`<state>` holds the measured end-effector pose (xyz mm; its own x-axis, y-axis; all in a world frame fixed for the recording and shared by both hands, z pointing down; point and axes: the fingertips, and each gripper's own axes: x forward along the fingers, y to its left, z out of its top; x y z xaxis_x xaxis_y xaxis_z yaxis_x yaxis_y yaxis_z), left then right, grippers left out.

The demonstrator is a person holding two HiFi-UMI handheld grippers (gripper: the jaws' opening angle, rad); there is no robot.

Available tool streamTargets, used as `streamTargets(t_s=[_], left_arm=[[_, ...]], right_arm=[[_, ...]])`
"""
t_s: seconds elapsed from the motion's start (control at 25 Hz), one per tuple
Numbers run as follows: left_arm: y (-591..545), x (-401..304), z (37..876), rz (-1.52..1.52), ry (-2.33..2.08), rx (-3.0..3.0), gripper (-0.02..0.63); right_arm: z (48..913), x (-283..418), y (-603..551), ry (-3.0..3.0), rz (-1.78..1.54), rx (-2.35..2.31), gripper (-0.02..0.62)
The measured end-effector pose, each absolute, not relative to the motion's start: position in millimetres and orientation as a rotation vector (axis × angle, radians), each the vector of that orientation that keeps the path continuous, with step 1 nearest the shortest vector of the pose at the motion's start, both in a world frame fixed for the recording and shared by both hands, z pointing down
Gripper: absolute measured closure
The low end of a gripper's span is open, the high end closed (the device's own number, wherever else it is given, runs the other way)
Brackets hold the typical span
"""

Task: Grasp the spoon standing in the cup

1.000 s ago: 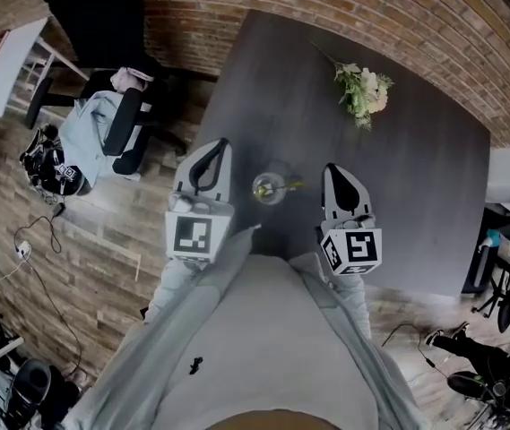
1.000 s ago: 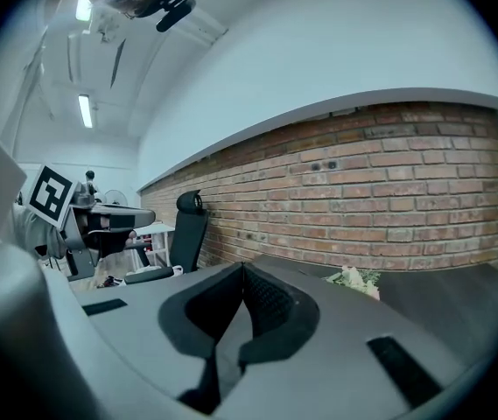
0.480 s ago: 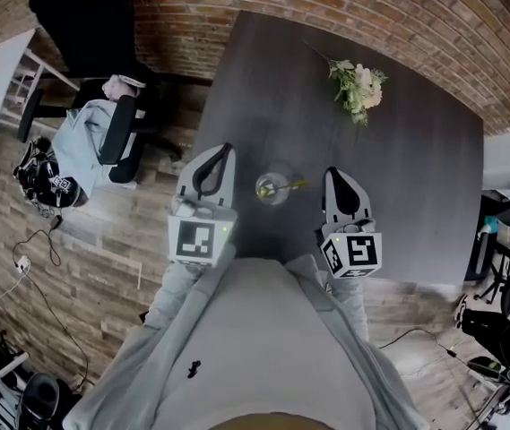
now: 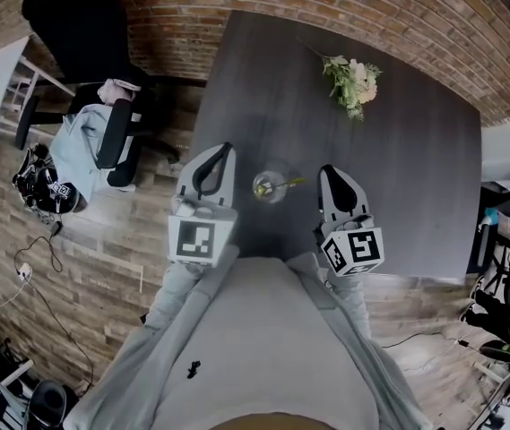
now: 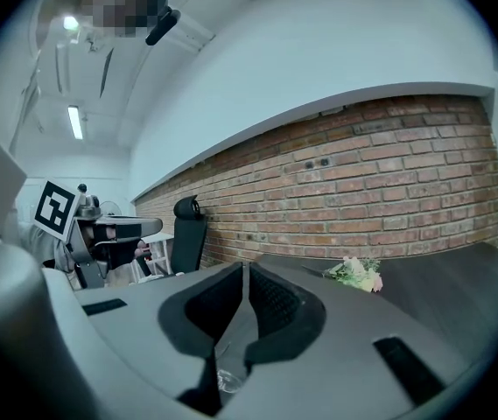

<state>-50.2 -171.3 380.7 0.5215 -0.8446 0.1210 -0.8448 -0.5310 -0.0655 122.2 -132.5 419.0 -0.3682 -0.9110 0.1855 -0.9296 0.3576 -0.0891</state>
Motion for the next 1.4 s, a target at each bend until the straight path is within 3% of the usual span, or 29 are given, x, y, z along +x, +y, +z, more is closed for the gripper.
streamTargets(t_s=[0.4,0.48,0.96,1.4], left_arm=[[-174.4,-53.9,386.4,0.223,-1.518,2.721,0.588],[-173.7,-54.7,387.1,0.221,-1.518,2.716,0.588],[-179.8,-64.2,391.1,0.22,-1.547,2.694,0.588],[-181.5,-68.7,395.4,0.225,-1.573,2.656,0.588]], right_arm=[[426.3,116.8,-135.0,-2.514,0.321,1.672,0.573],[429.0,113.5,-134.5,-2.523,0.341,1.645,0.511],[453.4,97.7,-138.1,-2.529,0.417,1.521,0.398],[482.2,89.8,-136.6,-2.509,0.443,1.434,0.383]])
